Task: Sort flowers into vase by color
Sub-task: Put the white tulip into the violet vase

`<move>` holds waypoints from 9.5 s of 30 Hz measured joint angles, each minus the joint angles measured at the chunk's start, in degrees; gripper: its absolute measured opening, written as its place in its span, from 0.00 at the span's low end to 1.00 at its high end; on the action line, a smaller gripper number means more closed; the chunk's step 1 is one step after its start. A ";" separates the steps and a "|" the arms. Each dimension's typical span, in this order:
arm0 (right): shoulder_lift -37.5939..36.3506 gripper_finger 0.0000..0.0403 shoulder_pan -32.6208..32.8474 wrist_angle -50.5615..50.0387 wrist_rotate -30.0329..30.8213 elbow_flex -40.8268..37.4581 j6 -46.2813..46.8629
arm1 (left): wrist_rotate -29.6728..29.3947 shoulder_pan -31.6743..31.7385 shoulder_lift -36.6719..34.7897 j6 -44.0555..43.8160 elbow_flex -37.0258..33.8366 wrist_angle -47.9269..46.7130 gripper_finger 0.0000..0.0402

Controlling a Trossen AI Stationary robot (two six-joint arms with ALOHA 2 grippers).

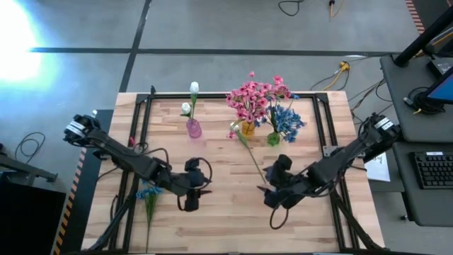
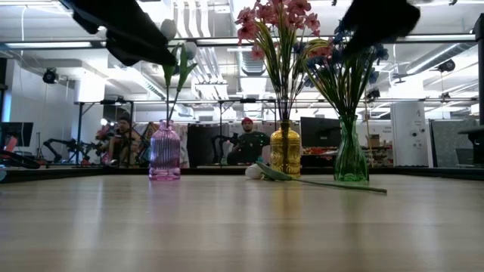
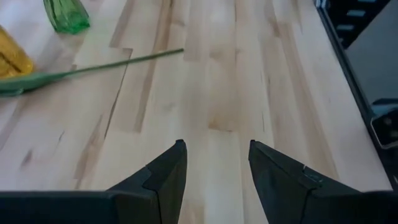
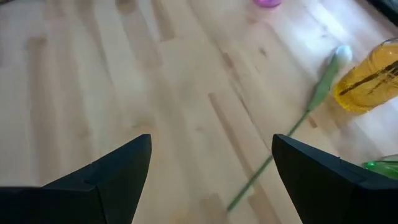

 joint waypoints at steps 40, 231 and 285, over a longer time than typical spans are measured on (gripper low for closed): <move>23.96 0.80 -17.19 38.82 13.38 -19.28 1.79 | -0.06 0.03 3.40 1.31 0.00 1.86 0.40; 18.80 0.09 -3.78 122.29 -6.83 -15.99 -68.37 | 0.66 5.23 20.91 25.84 2.83 69.62 0.01; 18.49 0.50 -1.53 119.29 8.64 -15.97 -72.70 | -28.48 1.14 -27.56 14.38 0.80 -1.09 0.00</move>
